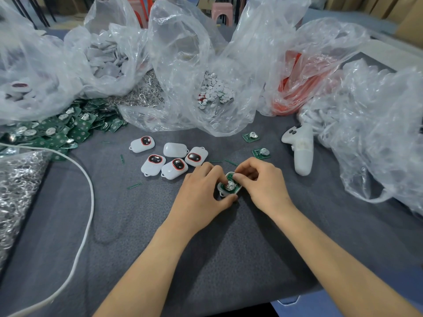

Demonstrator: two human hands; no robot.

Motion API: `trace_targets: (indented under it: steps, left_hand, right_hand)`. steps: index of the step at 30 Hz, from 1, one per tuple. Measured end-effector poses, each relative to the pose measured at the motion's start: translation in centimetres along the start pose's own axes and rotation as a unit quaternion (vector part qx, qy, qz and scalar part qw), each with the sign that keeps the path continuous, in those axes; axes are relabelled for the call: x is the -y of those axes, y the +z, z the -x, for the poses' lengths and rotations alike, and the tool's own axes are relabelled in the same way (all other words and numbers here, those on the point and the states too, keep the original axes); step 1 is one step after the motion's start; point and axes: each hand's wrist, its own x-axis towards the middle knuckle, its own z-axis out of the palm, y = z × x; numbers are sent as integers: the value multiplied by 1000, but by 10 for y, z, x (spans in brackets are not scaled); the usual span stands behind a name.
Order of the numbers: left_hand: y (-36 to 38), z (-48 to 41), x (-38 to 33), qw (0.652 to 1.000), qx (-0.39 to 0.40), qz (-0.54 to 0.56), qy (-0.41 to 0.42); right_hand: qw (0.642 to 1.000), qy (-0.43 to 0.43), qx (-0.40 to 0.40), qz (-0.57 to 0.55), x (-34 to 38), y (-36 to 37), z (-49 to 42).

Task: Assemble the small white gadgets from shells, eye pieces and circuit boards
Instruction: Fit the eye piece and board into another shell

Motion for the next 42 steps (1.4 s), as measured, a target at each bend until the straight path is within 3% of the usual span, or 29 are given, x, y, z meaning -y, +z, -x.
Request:
trace_targets:
  steps: [12,22,30,35,39,42]
  left_hand:
    - [4,-2,5,998,-29,62,-16]
    - [10,-2,9,994,-46,91,-47]
    - [11,-2,7,976,-176,89,-92]
    - [3,7,9,970,-215,63,-98]
    - [-39,-6,45,961,-262,-28,-89]
    - [-85,-43,89,957,-227,-109,-146]
  right_hand:
    - [999,14,37,35,3,-5,-6]
    - [999,-27,-29,-3,-1,8,9]
    - [993,-84,53,-70,12,22,-7]
    - [988,-98,76,-94,11,29,-19]
    - [986,-113,84,-85,5,33,-20]
    - [986,-124,81,-82,4,36,-20]
